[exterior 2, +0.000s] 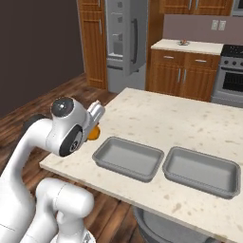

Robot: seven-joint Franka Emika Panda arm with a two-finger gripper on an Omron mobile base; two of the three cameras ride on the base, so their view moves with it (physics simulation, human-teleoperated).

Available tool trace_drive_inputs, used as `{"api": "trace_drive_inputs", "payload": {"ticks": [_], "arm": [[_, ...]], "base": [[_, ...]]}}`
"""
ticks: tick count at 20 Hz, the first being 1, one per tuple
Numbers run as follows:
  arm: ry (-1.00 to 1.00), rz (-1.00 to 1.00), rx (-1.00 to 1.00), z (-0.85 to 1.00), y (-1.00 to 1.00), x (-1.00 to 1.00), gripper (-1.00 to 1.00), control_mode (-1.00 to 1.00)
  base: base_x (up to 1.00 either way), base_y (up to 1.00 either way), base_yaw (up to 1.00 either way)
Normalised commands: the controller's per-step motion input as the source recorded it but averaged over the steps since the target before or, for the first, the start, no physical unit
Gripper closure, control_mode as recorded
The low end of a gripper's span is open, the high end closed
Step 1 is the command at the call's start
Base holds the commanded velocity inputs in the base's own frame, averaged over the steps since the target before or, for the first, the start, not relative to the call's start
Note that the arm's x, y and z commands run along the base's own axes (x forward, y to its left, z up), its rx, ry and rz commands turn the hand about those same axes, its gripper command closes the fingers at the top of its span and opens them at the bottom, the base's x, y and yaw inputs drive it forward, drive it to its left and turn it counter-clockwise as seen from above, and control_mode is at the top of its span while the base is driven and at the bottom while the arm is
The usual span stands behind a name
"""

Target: Place the cold items (orange and onion) from the fridge in one tupperware on the dining counter. Place the warm items (kebab skewer and hot dog) in the stove area in another tupperware.

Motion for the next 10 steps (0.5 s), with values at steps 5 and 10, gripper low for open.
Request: {"api": "trace_drive_inputs", "payload": {"ticks": [5,10], "arm": [[0.28,0.07,0.01,-0.48,-0.65,0.44,1.0,-1.0],[0.22,0.07,0.01,-0.52,-0.91,0.21,1.0,-1.0]], "base": [[0.0,0.0,0.0],[0.0,0.0,0.0]]}}
